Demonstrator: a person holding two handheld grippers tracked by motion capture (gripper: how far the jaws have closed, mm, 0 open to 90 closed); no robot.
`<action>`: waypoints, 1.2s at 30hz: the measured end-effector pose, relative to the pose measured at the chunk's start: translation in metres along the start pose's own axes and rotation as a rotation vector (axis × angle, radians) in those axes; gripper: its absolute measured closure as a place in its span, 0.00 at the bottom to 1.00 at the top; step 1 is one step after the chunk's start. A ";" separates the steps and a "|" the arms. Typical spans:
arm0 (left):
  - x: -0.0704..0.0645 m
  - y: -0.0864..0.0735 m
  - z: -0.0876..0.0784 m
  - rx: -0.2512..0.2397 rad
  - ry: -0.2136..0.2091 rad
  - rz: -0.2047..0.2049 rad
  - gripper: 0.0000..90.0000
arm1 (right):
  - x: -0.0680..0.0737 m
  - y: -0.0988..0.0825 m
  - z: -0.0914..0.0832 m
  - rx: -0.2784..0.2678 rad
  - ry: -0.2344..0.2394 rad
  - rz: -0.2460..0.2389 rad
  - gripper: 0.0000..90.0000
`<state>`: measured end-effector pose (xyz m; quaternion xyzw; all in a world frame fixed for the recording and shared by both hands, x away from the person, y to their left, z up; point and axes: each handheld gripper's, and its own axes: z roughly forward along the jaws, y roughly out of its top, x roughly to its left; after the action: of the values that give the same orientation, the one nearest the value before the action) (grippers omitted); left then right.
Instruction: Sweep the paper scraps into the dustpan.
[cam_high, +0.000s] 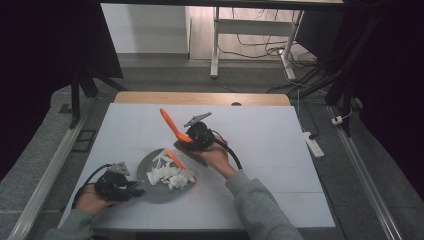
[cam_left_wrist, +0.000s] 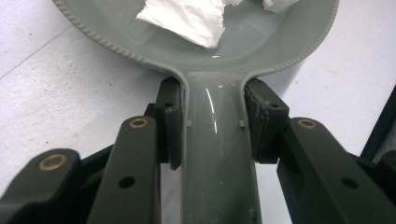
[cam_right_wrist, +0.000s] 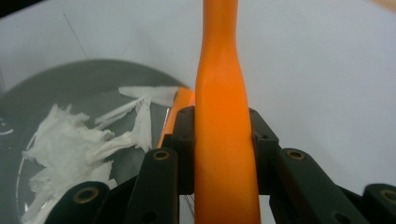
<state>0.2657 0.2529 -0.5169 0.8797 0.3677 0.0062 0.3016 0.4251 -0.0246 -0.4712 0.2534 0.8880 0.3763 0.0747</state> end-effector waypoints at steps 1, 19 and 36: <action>0.000 0.000 0.000 0.000 0.000 0.000 0.68 | -0.002 0.001 -0.004 -0.016 -0.013 0.007 0.78; -0.001 0.001 0.001 -0.004 0.002 -0.006 0.68 | -0.022 -0.002 0.026 0.036 -0.106 0.065 0.78; -0.004 0.003 0.002 -0.006 0.010 -0.010 0.68 | 0.036 -0.004 0.025 0.060 0.071 0.000 0.78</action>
<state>0.2656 0.2479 -0.5160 0.8769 0.3737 0.0103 0.3022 0.4003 0.0074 -0.4892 0.2420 0.9011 0.3580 0.0355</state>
